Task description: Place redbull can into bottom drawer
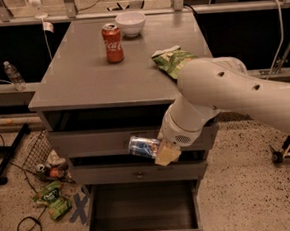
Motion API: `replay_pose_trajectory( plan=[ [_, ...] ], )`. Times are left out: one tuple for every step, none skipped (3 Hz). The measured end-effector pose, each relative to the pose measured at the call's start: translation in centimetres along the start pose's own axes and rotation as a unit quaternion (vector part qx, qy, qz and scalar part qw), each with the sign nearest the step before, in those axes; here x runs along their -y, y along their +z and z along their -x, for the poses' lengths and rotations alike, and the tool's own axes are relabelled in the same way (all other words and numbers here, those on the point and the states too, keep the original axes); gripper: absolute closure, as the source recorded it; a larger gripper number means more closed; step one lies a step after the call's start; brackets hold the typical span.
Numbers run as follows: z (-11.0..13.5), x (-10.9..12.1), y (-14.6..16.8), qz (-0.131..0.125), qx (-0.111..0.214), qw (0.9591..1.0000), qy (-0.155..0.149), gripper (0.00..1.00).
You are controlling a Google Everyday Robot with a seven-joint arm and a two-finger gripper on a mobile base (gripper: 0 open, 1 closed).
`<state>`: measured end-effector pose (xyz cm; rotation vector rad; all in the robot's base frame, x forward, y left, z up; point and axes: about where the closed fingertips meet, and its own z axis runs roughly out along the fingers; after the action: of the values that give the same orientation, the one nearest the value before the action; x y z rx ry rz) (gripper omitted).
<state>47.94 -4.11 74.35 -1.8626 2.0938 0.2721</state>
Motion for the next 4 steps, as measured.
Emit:
replay_pose_trajectory(
  plan=[
    [0.0, 0.0, 0.0, 0.000, 0.000, 1.0000, 0.000, 1.00],
    [-3.1, -0.6, 4.1, 0.014, -0.006, 0.9998, -0.010, 1.00],
    [-5.9, -1.1, 8.2, 0.034, 0.015, 0.9992, -0.016, 1.00],
    [-8.0, -2.0, 12.4, 0.041, 0.053, 0.9975, -0.021, 1.00]
  ],
)
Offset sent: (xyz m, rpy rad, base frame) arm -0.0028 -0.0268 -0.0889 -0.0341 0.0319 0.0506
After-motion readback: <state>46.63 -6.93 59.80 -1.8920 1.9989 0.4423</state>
